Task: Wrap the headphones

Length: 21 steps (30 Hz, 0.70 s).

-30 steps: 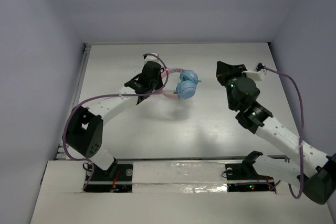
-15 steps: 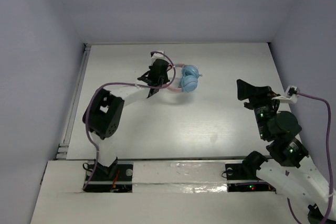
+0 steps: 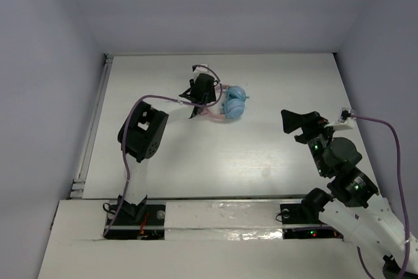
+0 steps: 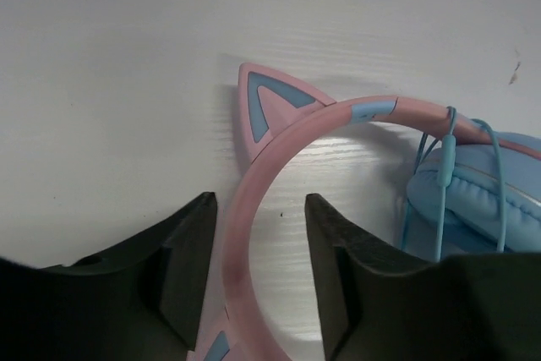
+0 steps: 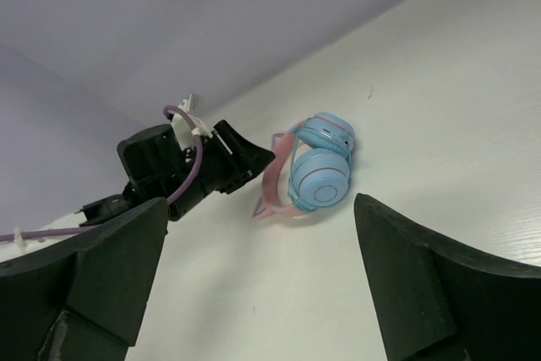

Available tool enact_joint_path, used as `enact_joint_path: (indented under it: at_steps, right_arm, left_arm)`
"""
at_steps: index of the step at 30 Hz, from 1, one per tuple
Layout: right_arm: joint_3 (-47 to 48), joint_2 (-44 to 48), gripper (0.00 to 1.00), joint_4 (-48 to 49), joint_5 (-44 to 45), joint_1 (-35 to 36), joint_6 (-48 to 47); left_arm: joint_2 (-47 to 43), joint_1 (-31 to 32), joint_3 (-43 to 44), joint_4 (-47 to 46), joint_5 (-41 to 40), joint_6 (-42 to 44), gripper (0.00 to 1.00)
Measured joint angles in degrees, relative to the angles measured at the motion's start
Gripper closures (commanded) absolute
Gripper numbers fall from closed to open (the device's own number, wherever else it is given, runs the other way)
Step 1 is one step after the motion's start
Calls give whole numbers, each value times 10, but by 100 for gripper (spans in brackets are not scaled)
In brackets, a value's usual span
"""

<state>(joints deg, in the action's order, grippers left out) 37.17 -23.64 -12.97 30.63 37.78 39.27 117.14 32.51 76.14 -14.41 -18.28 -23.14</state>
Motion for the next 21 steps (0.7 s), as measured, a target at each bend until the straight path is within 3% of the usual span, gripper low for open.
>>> enact_joint_path:
  at_steps: [2,5,6,11,12,21]
  right_arm:
    - [0,0,0,0,-1,0,0]
    - [3,-1,0,-3,-1,0,0]
    - [8,-2,0,-6,-1,0,-1]
    - [45,-3,0,-11,2,0,-8]
    - [51,-3,0,-11,3,0,-10]
    - [122,10,0,-26,33,0,-40]
  left_arm:
    - [-3,0,0,-4,0,0,51]
    - [-31,0,-16,-5,-3,-3,35]
    - [-51,0,-26,-4,-4,-3,28]
    - [-195,-1,-55,-11,1,-10,17]
    - [-234,-1,-63,-17,3,-12,10]
    - [-484,-2,-112,-24,18,-29,3]
